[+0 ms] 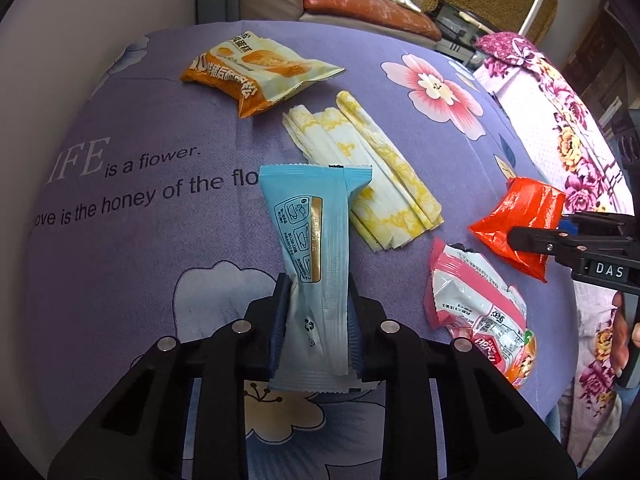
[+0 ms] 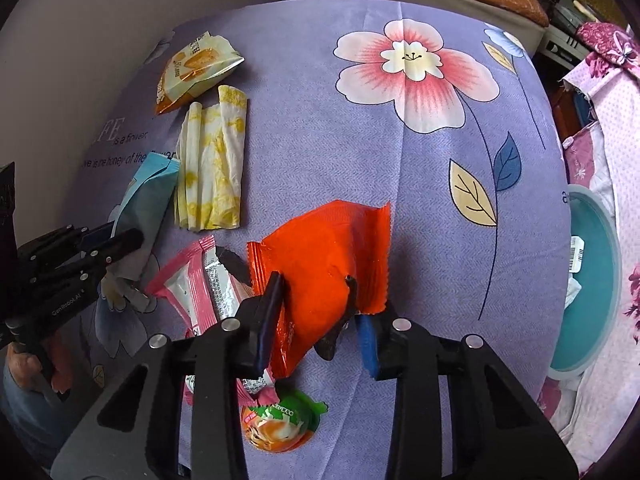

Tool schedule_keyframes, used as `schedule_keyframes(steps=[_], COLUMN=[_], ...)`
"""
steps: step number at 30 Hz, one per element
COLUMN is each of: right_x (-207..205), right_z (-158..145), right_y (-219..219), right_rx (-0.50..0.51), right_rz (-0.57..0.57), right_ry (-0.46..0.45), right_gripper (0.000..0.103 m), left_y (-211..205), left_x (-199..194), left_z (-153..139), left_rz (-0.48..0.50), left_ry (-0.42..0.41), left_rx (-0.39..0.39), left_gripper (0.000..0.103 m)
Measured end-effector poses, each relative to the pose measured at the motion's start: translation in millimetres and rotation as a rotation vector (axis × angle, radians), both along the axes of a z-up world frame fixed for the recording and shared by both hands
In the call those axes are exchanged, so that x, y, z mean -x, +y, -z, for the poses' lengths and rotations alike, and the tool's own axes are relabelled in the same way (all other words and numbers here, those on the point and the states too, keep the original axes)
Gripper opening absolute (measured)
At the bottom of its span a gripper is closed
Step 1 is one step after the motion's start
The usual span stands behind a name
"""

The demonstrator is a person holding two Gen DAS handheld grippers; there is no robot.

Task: Collect trash
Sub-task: 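Grasp the blue wet-wipe pack with the left gripper while the right gripper grasps the red wrapper, then carry wipe pack and red wrapper over the wastebasket and release both inside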

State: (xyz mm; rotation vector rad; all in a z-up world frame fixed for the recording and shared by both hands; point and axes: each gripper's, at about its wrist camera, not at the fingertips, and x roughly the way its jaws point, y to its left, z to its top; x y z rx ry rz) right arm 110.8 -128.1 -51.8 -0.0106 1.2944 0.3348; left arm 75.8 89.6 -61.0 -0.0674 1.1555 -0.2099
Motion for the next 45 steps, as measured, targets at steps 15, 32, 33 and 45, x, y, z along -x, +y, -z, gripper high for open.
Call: schedule_keyframes(steps=[15, 32, 33, 45], right_x=[13.0, 46.9, 48.5, 61.7], right_z=[-38.2, -71.1, -69.9, -48.0], right_y=[-53.1, -212.3, -222.8, -303.7], right_rx=[-0.021, -0.026, -0.026, -0.040], right_rz=[0.070, 0.320, 0.334, 0.448], right_ry=[-0.109, -0.229, -0.228, -0.210], right_gripper=[0.032, 0.032, 0.032, 0.032], left_y=[-27.1, -251.9, -265.5, -367.7], left_x=[-1.0, -24.6, -25.7, -41.2], left_z=[-54.2, -63.1, -60.9, -30.7], left_rz=[0.016, 0.372, 0.387, 0.486], left_ry=[-0.085, -0.075, -0.069, -0.010], left_rx=[0.020, 0.065, 0.064, 0.034], left_gripper=[0.025, 0.025, 0.025, 0.025])
